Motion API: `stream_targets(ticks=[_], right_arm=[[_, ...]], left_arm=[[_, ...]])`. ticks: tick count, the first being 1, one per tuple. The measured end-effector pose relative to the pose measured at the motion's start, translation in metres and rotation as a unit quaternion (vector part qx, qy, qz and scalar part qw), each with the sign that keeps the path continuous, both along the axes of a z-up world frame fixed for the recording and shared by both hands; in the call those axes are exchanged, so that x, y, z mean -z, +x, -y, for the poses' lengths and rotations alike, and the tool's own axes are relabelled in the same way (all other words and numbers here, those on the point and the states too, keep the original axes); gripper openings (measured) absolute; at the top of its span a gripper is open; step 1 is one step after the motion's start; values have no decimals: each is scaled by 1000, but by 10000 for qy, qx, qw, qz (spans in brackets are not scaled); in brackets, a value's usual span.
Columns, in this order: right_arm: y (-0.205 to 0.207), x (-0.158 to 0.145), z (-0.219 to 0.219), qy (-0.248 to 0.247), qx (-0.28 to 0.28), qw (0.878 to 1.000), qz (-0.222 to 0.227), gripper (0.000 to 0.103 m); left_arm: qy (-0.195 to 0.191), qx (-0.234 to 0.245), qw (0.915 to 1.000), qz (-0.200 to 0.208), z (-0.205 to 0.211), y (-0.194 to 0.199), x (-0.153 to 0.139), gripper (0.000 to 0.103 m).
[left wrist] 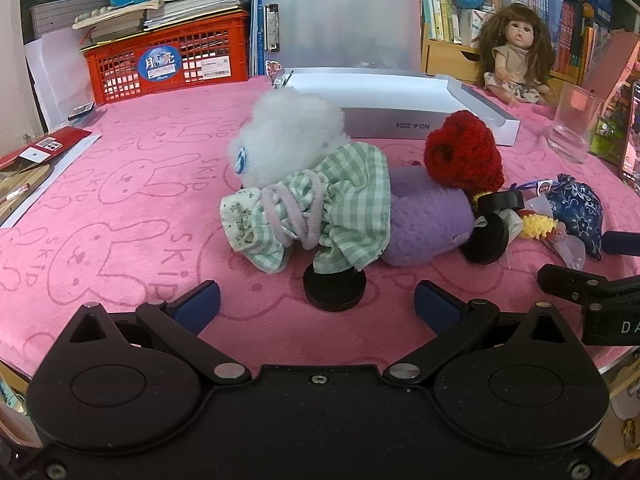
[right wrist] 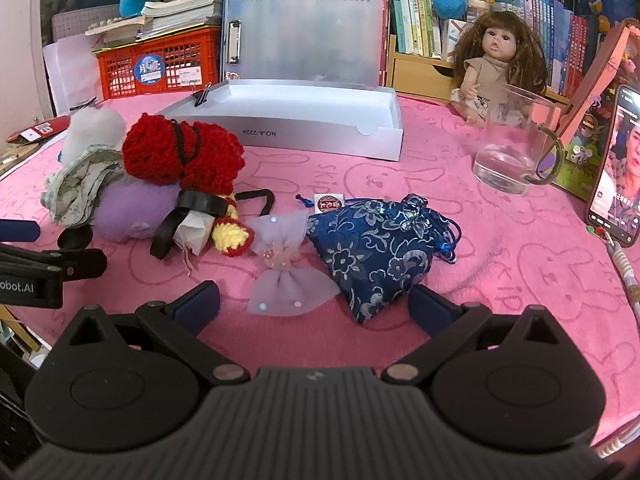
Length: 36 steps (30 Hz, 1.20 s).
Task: Organize objects
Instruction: 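Move the right tool toward the pink bow clip, then close the right tool on the pink bow clip while the left tool grasps the black puck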
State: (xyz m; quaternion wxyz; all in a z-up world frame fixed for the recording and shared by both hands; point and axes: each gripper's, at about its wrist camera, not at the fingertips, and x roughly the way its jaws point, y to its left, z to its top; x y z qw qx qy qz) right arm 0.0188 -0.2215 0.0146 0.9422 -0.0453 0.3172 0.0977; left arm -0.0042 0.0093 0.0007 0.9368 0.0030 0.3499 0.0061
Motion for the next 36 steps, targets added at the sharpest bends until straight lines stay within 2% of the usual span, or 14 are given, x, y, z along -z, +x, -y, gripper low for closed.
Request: stream_targets(ticks=[11, 18, 24, 26, 28, 32, 36], right_arm=[[-13, -11, -8, -103, -289, 9991, 297, 103], [-19, -15, -15, -136, -597, 9970, 479, 103], [-19, -13, -15, -85, -623, 9972, 415, 95], [-18, -13, -13, -28, -570, 9976, 400, 91], [-18, -14, -11, 18, -538, 9977, 416, 84], [-17, -14, -13, 8, -519, 9977, 441, 71], [-17, -14, -13, -21, -494, 9976, 478, 67]], left_arm=[[-20, 170, 9999, -24, -3, -6, -2, 103], [-237, 396, 9989, 35, -5, -9, -3, 103], [-207, 417, 9988, 115, -3, -10, -5, 101], [-250, 412, 9987, 190, -5, -11, -6, 95], [-283, 437, 9983, 264, -6, -13, -8, 81], [-201, 432, 9984, 293, -4, -14, -10, 66], [-202, 329, 9987, 328, -7, -14, -12, 48]])
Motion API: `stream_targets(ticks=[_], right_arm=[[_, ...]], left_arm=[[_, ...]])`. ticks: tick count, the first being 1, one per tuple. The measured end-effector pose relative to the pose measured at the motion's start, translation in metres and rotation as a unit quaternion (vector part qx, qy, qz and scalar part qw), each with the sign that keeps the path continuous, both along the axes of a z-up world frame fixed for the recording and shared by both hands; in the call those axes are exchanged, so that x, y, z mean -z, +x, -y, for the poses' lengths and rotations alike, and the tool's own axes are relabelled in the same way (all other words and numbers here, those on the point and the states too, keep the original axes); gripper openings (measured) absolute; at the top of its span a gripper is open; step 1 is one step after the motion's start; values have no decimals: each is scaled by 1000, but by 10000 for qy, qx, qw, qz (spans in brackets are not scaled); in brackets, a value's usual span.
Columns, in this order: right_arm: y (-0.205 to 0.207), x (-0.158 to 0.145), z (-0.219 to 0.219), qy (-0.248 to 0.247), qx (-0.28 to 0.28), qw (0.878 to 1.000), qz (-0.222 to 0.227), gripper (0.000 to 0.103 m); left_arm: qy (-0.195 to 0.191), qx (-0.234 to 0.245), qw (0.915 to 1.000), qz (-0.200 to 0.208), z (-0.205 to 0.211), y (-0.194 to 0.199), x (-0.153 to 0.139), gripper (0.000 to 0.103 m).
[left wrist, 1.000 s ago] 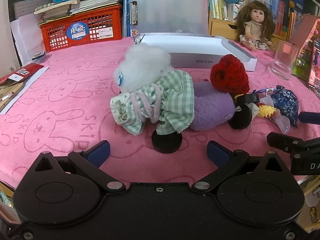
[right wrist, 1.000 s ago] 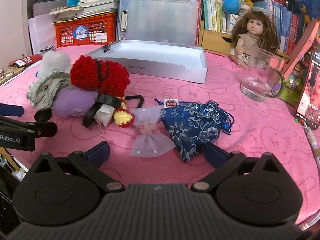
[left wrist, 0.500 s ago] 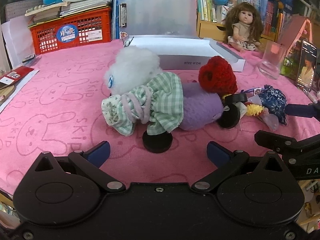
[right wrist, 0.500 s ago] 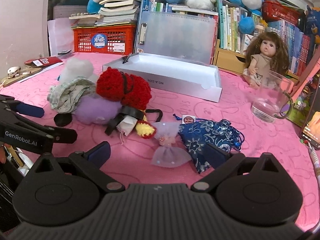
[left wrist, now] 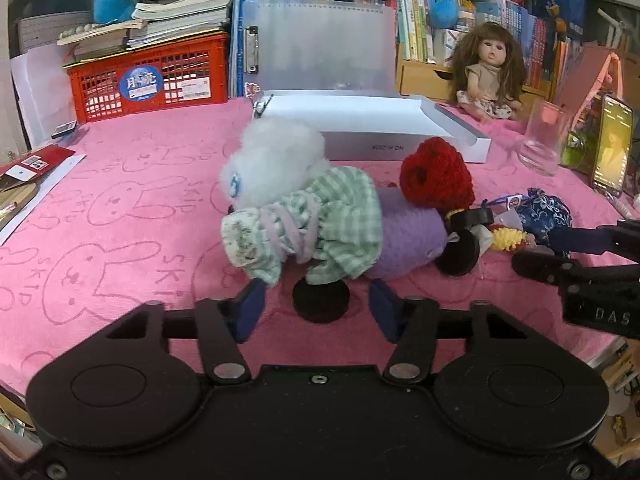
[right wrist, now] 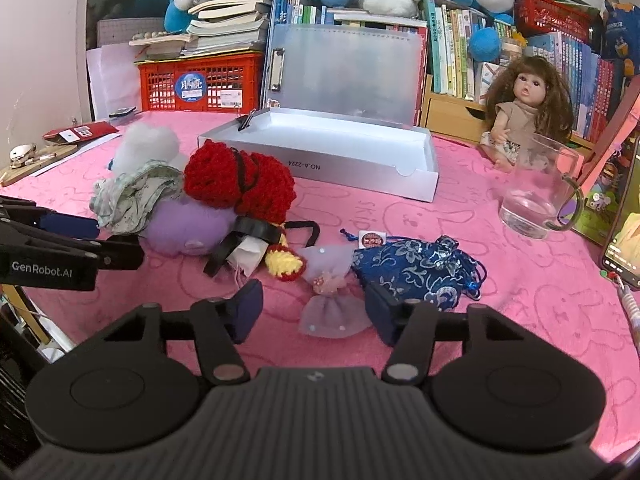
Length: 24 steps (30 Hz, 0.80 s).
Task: Organize objects
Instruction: 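Close the right tool on the pink bow clip while the left tool grasps the black puck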
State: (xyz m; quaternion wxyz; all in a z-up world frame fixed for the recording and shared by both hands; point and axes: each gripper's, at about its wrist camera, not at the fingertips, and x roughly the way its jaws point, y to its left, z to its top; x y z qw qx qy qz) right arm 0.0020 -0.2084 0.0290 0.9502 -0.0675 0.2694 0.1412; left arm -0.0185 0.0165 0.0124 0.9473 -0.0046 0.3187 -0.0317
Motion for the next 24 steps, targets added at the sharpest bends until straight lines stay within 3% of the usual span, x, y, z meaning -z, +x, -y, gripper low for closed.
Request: stream_targets(ticks=[5, 7, 16, 24], right_arm=[[3, -4, 8, 180, 320, 9993, 95, 39], [4, -5, 11, 245, 399, 9989, 75, 34], [5, -1, 3, 150, 218, 9997, 0, 23], [8, 0, 0, 129, 244, 9996, -18, 22]], left_arm=[[-62, -130, 9999, -17, -6, -2, -3, 38], [-35, -85, 10000, 29, -6, -6, -6, 37], [37, 113, 9999, 72, -4, -17, -8, 34], [-38, 174, 9998, 27, -2, -10, -3, 34]])
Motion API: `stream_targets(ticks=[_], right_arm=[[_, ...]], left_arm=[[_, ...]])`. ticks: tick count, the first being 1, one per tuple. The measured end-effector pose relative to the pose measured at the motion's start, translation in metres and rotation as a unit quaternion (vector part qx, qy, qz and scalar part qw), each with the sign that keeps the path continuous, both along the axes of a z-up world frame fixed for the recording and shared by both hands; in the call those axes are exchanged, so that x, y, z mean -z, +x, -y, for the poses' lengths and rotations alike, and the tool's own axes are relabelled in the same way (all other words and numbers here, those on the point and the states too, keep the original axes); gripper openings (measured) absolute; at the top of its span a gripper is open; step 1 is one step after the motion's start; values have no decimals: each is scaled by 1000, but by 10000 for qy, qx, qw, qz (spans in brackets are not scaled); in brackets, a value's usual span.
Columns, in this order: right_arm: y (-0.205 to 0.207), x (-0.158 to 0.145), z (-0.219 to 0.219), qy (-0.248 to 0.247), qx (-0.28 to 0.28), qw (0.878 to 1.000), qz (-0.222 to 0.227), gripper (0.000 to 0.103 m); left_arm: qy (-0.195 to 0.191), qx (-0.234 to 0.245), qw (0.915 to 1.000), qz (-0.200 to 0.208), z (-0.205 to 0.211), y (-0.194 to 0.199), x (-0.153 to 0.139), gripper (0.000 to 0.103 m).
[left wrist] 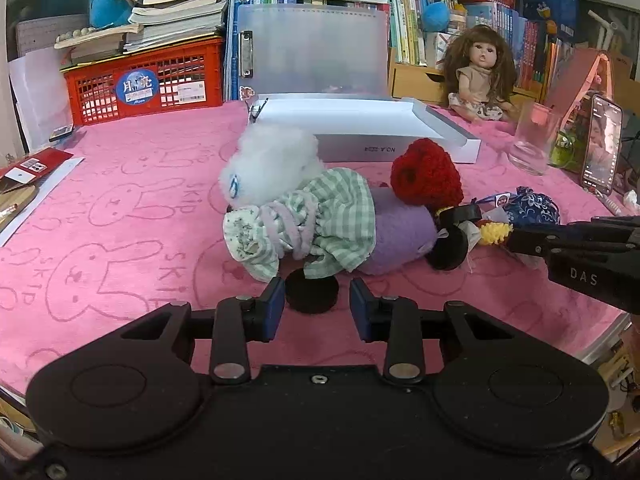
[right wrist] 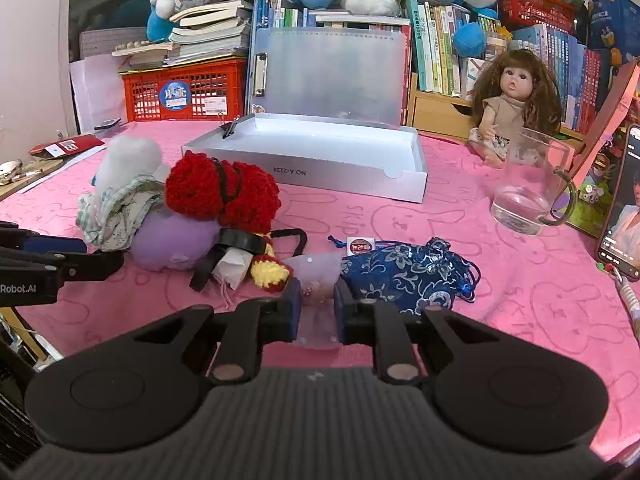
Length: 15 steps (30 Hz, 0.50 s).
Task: Organize objects
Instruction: 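Close the right tool on the pink bow clip while the left tool grasps the black puck, then lift the bow clip with the right tool while the left tool carries the puck to the box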
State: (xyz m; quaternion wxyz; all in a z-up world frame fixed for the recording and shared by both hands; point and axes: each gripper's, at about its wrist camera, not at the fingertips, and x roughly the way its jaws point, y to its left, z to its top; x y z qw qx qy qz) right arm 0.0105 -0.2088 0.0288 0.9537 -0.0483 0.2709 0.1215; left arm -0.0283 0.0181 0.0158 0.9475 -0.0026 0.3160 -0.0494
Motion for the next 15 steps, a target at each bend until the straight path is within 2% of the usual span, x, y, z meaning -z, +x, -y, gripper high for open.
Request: stream_targets(ticks=[4, 8, 15], right_arm=[[5, 1, 0, 17, 40, 10000, -31, 25], [9, 3, -1, -41, 22, 10000, -25, 39], [11, 4, -1, -19, -1, 10000, -64, 39]], left_arm=[[10, -20, 10000, 8, 0, 3, 3, 34], [-60, -39, 10000, -3, -2, 7, 5, 34], [-66, -45, 9999, 65, 1, 11, 7, 35]])
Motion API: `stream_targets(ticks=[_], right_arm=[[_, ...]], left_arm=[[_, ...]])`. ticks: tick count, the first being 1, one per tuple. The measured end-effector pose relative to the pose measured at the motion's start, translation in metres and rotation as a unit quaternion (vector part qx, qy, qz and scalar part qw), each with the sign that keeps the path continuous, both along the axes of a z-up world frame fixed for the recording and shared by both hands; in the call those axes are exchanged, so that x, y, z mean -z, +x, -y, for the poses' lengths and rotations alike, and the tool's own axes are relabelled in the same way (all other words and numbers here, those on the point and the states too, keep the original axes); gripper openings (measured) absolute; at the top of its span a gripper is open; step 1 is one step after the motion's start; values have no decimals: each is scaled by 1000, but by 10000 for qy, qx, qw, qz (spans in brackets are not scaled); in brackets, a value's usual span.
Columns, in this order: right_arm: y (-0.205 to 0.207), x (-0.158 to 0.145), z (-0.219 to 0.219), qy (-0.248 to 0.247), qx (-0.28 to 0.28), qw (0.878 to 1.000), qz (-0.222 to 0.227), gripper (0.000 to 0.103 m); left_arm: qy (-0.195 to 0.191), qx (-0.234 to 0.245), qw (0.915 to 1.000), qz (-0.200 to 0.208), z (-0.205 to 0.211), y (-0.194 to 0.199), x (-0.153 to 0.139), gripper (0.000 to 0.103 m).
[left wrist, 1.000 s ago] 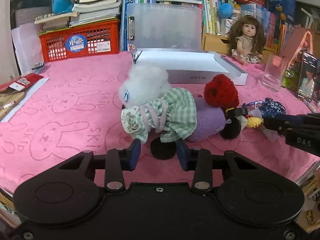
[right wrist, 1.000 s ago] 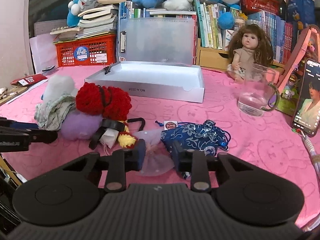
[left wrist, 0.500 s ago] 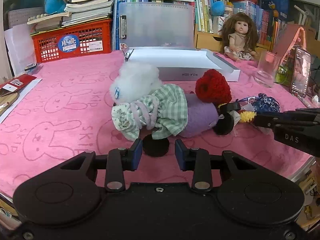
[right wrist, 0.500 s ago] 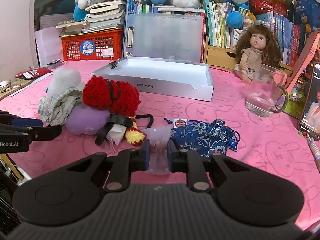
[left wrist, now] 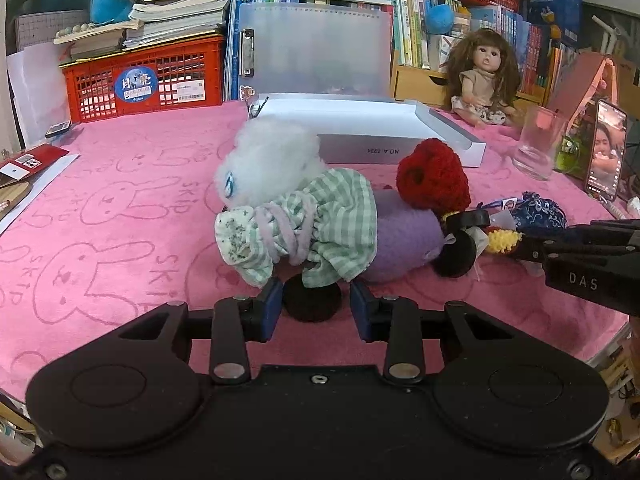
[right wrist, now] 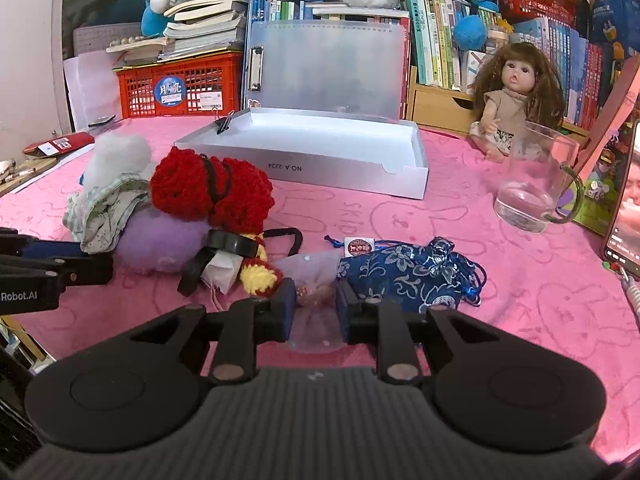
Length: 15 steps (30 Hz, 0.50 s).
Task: Organize objects
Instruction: 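Lift the bow clip with the right tool while the left tool carries the puck to the box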
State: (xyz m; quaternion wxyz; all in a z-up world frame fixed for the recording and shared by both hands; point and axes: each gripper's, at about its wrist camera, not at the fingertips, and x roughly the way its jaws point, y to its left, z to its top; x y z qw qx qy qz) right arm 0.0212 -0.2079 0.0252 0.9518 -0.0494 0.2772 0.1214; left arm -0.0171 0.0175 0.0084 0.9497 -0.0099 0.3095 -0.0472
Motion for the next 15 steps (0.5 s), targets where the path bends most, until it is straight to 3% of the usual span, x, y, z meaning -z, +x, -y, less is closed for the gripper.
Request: stream_targets(ticks=[4, 8, 15], right_arm=[[4, -1, -1, 13, -12, 10000, 7, 39], [4, 1, -2, 13, -38, 10000, -18, 25], [-3, -3, 1, 10, 30, 10000, 46, 23]], left_arm=[[39, -6, 10000, 39, 4, 2, 1, 35], [142, -57, 9998, 98, 7, -1, 4, 30], [155, 24, 9998, 105, 14, -13, 4, 30]])
